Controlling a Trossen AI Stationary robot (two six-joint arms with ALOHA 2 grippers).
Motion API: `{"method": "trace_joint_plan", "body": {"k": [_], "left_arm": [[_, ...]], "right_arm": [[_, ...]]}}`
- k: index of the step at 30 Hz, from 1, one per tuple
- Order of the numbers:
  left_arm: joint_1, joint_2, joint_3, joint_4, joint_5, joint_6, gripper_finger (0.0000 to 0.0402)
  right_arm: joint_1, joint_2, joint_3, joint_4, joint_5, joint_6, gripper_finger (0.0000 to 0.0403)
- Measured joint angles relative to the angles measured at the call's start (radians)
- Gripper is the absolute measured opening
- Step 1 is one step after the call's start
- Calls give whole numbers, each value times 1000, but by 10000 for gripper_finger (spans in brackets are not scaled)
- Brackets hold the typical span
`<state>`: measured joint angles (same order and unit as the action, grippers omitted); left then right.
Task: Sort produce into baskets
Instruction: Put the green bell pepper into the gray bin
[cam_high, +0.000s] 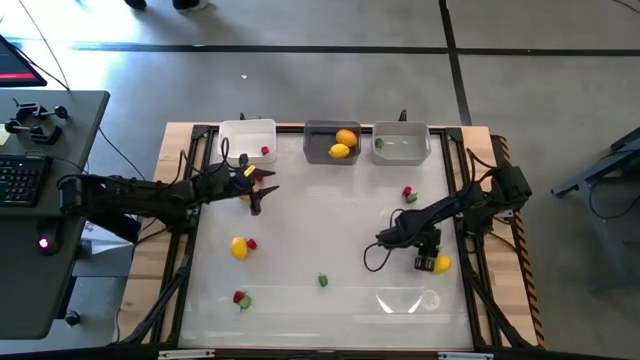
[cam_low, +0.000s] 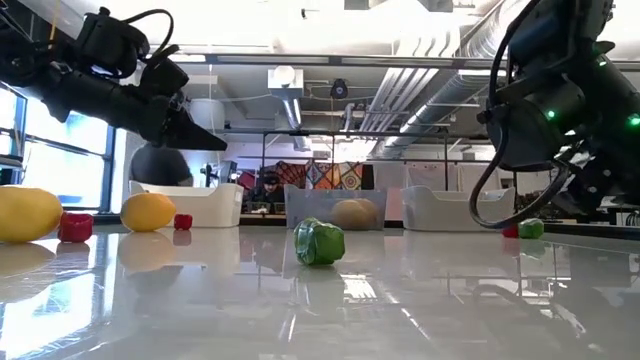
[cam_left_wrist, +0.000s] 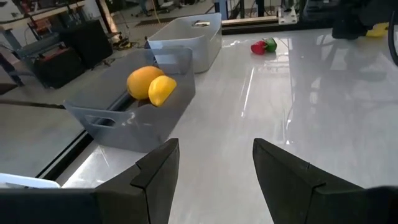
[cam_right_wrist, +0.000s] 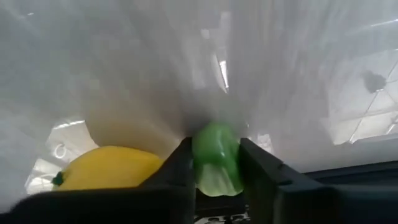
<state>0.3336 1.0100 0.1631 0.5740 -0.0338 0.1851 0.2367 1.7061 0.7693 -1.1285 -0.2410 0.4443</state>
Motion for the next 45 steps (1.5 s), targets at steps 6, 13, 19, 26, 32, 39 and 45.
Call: {"method": "trace_joint_plan", "body": {"k": [6, 13, 19, 26, 32, 39, 45], "left_arm": [[0, 0, 0, -8, 0, 0, 191], [0, 0, 0, -23, 0, 0, 191], [0, 0, 0, -54, 0, 0, 191], [0, 0, 0, -49, 0, 8, 191], [0, 0, 0, -45, 0, 8, 191], [0, 0, 0, -7, 0, -1, 191], [0, 0, 0, 30, -2, -6, 191]], "right_arm": [[1, 3, 88, -6, 84, 10, 51], [2, 3, 200, -12, 170, 48, 64], [1, -32, 257, -3, 247, 54, 50], [-51, -192, 173, 158, 354, 90, 51], [-237, -318, 116, 275, 503, 98, 52], [-637, -344, 129, 499, 592, -132, 52], [-950, -284, 130, 686, 439, -265, 52]]}}
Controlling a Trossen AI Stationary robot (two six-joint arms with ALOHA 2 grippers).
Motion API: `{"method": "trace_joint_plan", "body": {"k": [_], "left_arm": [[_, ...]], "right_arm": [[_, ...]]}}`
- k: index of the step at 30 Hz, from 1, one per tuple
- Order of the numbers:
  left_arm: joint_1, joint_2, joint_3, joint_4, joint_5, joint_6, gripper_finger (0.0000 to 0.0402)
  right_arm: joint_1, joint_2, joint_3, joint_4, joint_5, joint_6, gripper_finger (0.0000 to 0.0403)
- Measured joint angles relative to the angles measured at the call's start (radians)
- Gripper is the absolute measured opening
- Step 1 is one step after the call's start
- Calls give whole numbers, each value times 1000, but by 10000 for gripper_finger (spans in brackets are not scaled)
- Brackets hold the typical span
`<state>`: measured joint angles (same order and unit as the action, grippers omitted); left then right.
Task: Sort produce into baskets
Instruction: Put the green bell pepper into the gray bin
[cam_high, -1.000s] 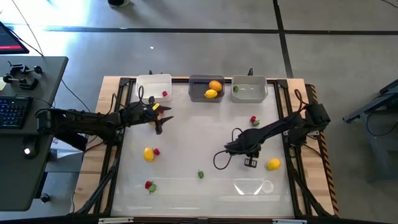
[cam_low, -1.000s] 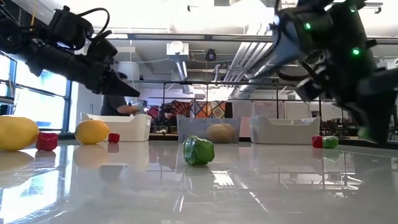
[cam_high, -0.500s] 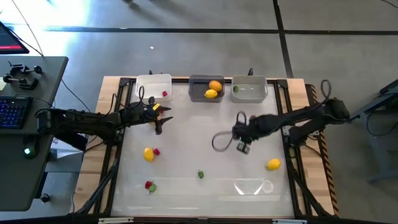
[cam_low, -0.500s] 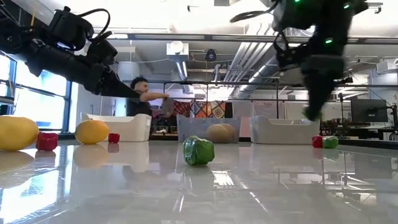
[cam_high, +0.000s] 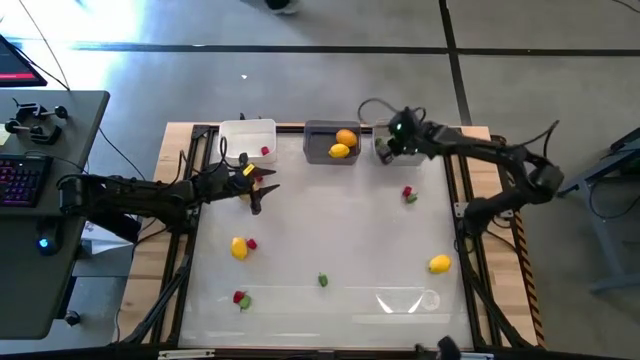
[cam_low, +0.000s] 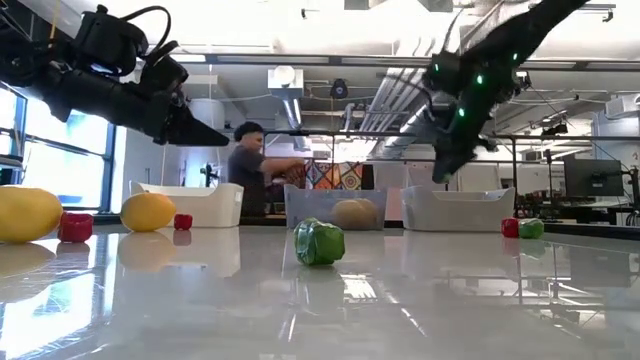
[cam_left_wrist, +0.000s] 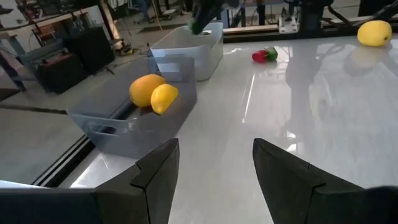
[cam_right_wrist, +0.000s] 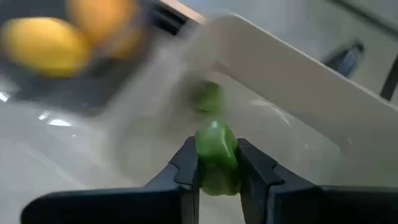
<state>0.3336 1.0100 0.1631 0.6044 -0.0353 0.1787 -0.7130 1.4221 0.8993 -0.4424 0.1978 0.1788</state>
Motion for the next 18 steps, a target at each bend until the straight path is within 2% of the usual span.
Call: {"method": "trace_joint_plan", "body": {"k": [3, 10, 18], "left_arm": [[0, 0, 0, -6, -1, -18, 191], [0, 0, 0, -15, -2, -20, 191], [0, 0, 0, -13, -3, -19, 191]], "right_arm": [[-88, 50, 0, -1, -42, -22, 53], [-147, 149, 0, 44, -54, -66, 56], [-185, 224, 0, 48, -52, -59, 122]]}}
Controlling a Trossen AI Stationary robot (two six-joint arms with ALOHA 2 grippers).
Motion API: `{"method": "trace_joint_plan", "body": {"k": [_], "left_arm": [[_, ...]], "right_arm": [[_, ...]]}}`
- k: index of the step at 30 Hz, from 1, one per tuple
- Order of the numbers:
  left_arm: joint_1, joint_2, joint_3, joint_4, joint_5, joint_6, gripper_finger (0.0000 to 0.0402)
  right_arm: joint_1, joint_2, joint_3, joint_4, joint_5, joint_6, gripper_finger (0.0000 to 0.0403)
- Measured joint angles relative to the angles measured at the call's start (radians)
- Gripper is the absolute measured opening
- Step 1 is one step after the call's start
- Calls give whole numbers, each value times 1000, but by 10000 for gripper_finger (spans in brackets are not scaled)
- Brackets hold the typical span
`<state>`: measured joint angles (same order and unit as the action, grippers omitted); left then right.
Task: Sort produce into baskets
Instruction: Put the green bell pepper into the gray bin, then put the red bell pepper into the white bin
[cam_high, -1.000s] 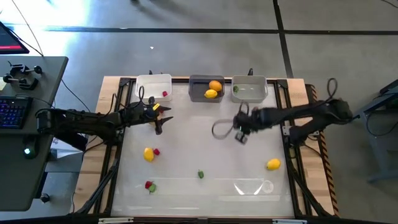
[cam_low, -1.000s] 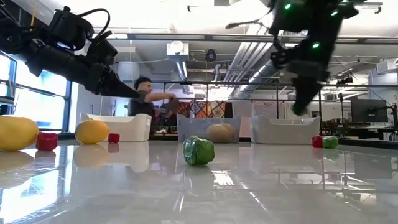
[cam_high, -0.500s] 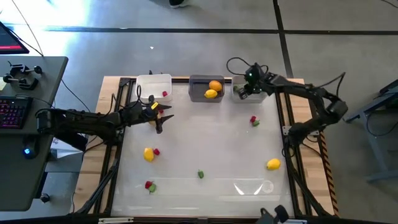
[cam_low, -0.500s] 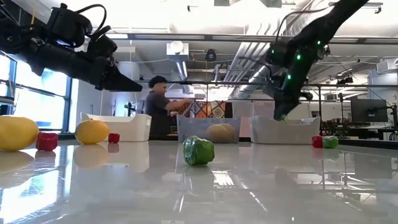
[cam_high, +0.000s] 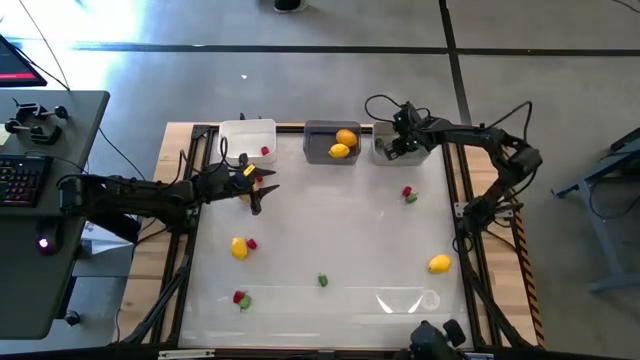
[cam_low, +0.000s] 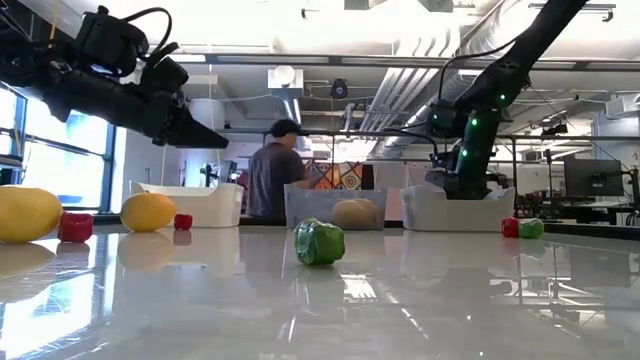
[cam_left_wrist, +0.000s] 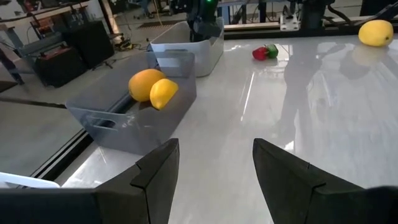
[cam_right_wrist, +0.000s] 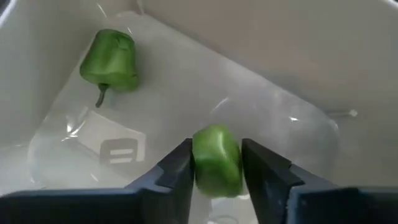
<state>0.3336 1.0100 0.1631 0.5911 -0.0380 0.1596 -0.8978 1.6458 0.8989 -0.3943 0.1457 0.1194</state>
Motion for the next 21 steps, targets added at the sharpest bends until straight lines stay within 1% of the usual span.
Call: {"method": "trace_joint_plan", "body": {"k": [8, 13, 17, 21], "left_arm": [[0, 0, 0, 18, 0, 37, 191], [0, 0, 0, 32, 0, 44, 191], [0, 0, 0, 15, 0, 29, 191], [0, 0, 0, 14, 0, 29, 191]], "right_arm": [[14, -48, 27, -28, 9, -6, 199], [54, -109, 74, -138, 11, -24, 249], [129, -181, 94, -260, 21, -5, 273], [253, -245, 95, -392, 23, 59, 277]]}}
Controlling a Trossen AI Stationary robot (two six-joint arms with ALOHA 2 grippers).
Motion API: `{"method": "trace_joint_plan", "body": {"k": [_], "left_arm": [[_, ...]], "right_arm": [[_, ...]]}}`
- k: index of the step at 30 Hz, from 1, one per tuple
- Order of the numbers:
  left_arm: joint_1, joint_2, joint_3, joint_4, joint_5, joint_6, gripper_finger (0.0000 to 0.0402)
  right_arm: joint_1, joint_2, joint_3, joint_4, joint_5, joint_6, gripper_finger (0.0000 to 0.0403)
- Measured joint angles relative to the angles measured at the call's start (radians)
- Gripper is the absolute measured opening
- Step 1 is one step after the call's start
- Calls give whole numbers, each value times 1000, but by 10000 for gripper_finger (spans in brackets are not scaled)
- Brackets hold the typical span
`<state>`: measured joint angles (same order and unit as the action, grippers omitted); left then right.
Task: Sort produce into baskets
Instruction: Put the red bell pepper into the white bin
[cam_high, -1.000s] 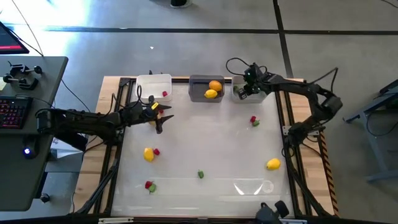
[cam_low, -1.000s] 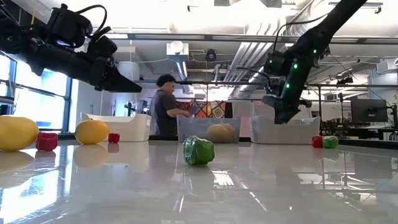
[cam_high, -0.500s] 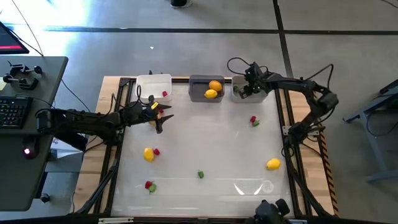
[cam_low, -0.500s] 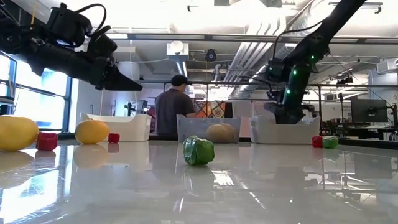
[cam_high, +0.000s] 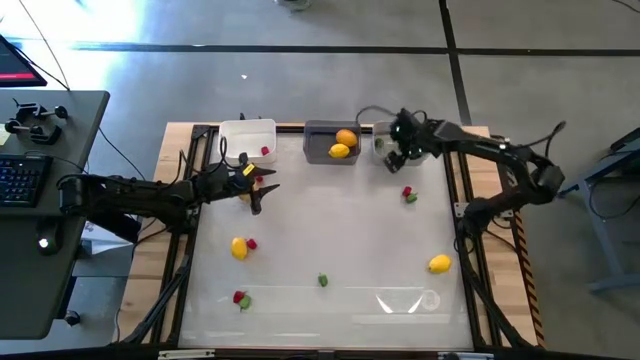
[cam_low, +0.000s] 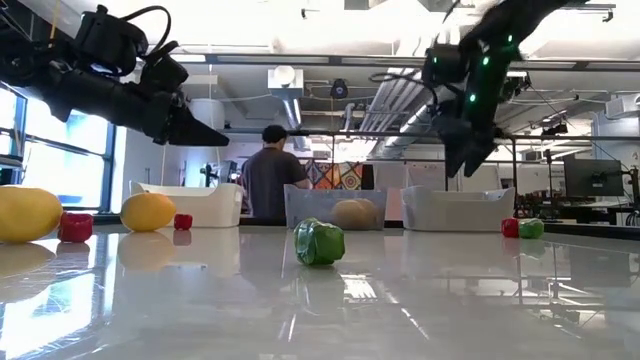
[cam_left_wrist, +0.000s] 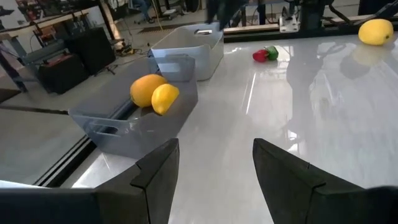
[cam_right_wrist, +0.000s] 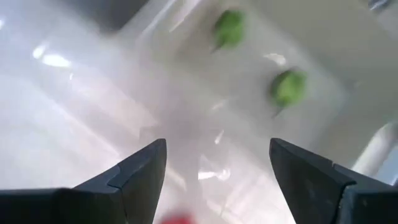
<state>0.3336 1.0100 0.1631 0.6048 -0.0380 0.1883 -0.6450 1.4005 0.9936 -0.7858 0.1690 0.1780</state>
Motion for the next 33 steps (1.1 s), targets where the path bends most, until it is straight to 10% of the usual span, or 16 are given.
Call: {"method": "trace_joint_plan", "body": {"k": [12, 33], "left_arm": [[0, 0, 0, 19, 0, 2, 191], [0, 0, 0, 18, 0, -1, 191]], "right_arm": [[345, -13, -105, -166, 30, 278, 254], [304, -13, -270, -1, 33, 265, 116]]}}
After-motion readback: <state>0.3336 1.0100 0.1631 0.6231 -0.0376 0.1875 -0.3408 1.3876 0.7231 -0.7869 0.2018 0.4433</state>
